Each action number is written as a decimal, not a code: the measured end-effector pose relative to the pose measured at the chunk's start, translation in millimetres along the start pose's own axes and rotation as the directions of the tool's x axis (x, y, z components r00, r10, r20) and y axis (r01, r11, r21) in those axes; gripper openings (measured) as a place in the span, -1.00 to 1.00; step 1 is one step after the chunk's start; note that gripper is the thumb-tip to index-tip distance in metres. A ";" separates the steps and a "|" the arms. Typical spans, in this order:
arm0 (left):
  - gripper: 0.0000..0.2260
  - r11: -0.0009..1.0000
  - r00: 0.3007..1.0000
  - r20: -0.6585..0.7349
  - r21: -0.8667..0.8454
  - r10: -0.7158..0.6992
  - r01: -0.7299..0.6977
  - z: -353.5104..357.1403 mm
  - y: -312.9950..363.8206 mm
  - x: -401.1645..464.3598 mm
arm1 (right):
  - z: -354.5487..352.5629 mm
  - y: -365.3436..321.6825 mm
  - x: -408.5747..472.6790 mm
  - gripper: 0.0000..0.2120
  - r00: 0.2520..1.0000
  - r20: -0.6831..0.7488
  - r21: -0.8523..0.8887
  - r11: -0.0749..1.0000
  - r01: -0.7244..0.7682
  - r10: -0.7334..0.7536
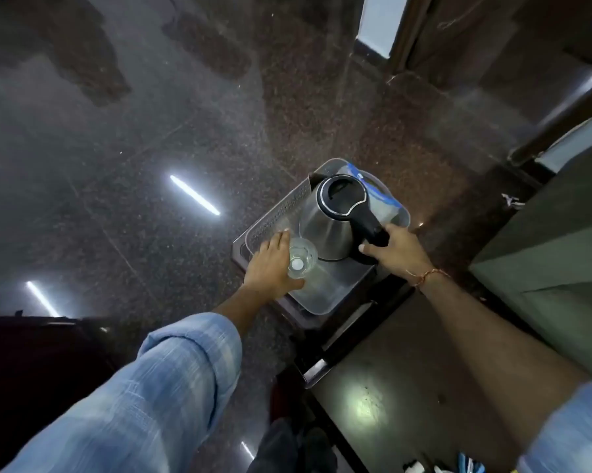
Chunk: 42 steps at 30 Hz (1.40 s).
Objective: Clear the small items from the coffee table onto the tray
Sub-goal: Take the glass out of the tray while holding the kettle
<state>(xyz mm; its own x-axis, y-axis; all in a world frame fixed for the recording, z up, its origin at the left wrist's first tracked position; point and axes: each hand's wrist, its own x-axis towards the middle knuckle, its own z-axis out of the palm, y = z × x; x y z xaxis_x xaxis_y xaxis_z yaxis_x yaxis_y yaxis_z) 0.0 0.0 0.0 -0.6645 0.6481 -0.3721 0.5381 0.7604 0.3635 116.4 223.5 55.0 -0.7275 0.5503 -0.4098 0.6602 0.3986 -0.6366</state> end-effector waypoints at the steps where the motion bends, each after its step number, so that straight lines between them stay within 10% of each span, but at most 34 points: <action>1: 0.07 1.000 1.000 0.016 -0.014 -0.006 0.006 5.1 0.0 3.2 | 2.2 1.3 4.3 -0.66 1.000 0.003 0.031 0.999 -0.025 0.025; 7: -0.02 0.979 0.996 0.000 -0.188 -0.085 0.084 29.0 1.7 21.5 | 20.3 14.8 23.8 -0.88 0.999 -0.028 0.181 0.983 -0.032 0.037; 33: -0.21 0.906 0.972 -0.231 -0.403 0.035 -0.128 -62.8 14.4 -69.8 | -80.6 -14.0 -126.0 -0.55 0.971 -0.221 0.619 0.756 0.214 -0.094; 42: -0.15 0.906 0.967 -0.208 -0.363 0.150 -0.218 -67.6 34.1 -96.3 | -146.2 -40.2 -200.7 -0.46 0.982 -0.105 0.439 0.879 0.188 -0.157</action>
<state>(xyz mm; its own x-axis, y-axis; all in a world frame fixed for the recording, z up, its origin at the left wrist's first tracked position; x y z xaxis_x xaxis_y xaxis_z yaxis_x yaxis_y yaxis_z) 47.3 -39.3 105.9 -0.6696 0.7317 -0.1275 0.4443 0.5322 0.7206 263.2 204.4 258.4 -0.7983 0.5551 -0.2336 0.3613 0.1311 -0.9232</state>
